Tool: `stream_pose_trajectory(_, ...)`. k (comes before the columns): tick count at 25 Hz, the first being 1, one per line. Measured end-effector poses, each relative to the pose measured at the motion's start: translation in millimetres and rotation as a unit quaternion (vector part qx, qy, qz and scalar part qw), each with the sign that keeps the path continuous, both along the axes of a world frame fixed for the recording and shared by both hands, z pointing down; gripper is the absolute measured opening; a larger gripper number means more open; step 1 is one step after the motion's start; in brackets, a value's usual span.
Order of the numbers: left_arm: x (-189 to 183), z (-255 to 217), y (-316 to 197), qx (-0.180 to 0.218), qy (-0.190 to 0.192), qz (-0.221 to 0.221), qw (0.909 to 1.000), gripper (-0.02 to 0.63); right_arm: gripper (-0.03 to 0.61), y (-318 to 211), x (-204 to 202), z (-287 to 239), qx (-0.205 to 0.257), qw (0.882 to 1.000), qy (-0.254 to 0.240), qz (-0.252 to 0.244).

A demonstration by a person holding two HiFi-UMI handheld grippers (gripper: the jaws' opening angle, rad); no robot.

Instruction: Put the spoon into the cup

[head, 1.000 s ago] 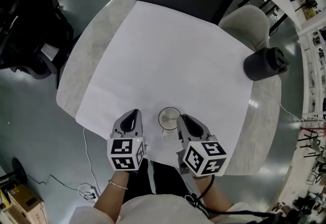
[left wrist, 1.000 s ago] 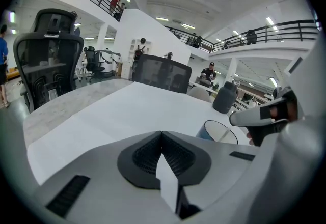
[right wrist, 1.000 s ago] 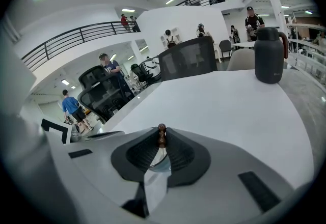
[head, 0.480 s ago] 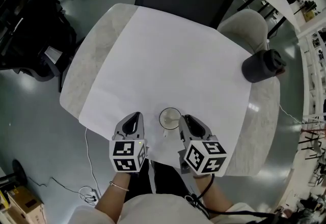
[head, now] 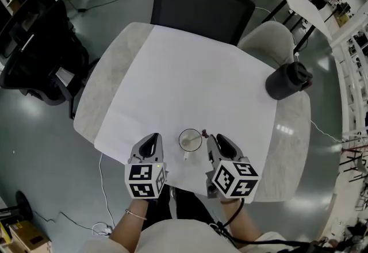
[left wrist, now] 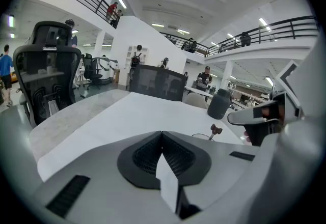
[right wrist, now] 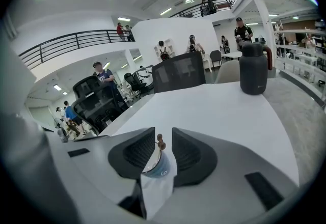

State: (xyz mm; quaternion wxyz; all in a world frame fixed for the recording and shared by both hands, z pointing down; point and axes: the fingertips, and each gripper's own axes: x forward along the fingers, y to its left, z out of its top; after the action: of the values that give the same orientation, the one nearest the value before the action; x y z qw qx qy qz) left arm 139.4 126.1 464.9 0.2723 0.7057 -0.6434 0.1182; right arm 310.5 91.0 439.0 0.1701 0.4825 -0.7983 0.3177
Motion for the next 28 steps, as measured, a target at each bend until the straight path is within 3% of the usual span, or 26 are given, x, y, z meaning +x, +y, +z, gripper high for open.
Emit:
stream_pose_trajectory(6, 5, -37, -13, 0.033, -0.006, 0.005, 0.9994, 0.018, 0.107, -15, 22, -40, 0.069, 0.996, 0.048, 0.012)
stream_pose_trajectory(13, 7, -95, -42, 0.089, 0.005, 0.012, 0.996, 0.018, 0.106, -36, 45, -91, 0.132, 0.989, 0.05, 0.045)
stream_pose_trajectory(18, 5, -130, -67, 0.128, 0.002, 0.02, 0.9915, 0.018, 0.063, -51, 59, -120, 0.178, 0.98, 0.052, 0.067)
stream_pose_trajectory(28, 8, -162, -89, 0.169, -0.001, 0.034, 0.985, 0.018, 0.038, -64, 71, -141, 0.215, 0.971, 0.049, 0.088)
